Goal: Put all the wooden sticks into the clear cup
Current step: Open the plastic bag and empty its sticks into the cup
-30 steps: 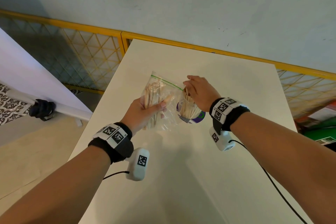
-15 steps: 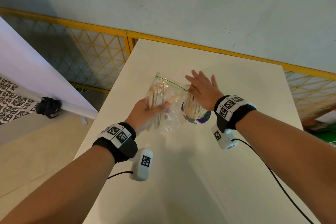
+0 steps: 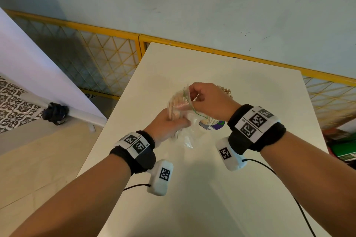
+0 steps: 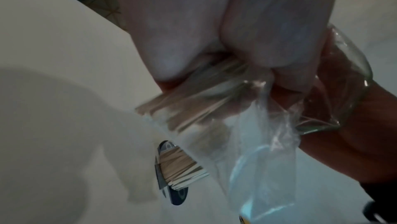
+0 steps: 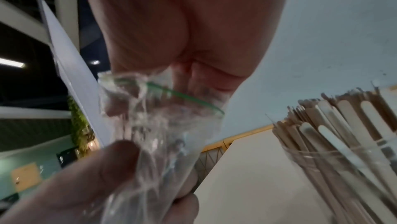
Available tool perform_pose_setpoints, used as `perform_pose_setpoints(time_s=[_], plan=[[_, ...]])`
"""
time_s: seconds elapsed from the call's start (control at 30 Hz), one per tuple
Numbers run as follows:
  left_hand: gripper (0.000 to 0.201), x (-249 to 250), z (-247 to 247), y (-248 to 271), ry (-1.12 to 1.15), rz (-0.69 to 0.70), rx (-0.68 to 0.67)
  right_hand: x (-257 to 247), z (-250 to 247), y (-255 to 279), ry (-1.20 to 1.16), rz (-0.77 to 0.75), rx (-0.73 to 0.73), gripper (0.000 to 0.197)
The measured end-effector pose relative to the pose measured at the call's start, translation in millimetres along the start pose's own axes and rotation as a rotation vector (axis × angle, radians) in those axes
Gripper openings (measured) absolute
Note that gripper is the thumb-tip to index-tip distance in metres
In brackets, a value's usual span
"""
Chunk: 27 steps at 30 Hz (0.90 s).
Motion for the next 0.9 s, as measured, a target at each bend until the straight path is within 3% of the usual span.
perform_pose_setpoints(time_s=[0.07,0.13,0.27,0.33,0.47,0.6,0.77,0.9], plan=[[0.028,6,4,0,-0.075,0.026,-0.030,-5,5,-1,0.025,-0.014,0.001,0.024],[0.021,9,8,-2,-0.159,0.038,-0.061,-10,10,0,0.021,0.001,-0.022,0.025],[0.028,17,11,0,-0.273,0.052,-0.106,-10,16,0,0.043,0.052,-0.067,0.020],[0.018,20,10,2,-0.289,0.071,-0.117,-10,17,-1,0.005,0.065,-0.036,0.011],[0.004,22,0,3,-0.208,0.073,-0.041,-12,11,-1,-0.128,0.064,0.152,0.011],[0.018,18,-9,5,-0.143,0.126,-0.012,-13,-12,-4,-0.349,0.116,0.342,0.014],[0.043,15,3,8,-0.185,0.161,-0.046,-16,-18,-2,-0.521,0.167,0.262,0.017],[0.041,17,9,9,-0.177,0.142,-0.090,-13,-17,1,-0.763,0.271,0.132,0.017]])
Point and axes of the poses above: each hand's wrist, its own y-axis away from the middle knuckle, its own z-axis out of the palm, x = y × z, the point moved 1 cm from there along -y, towards the middle knuckle
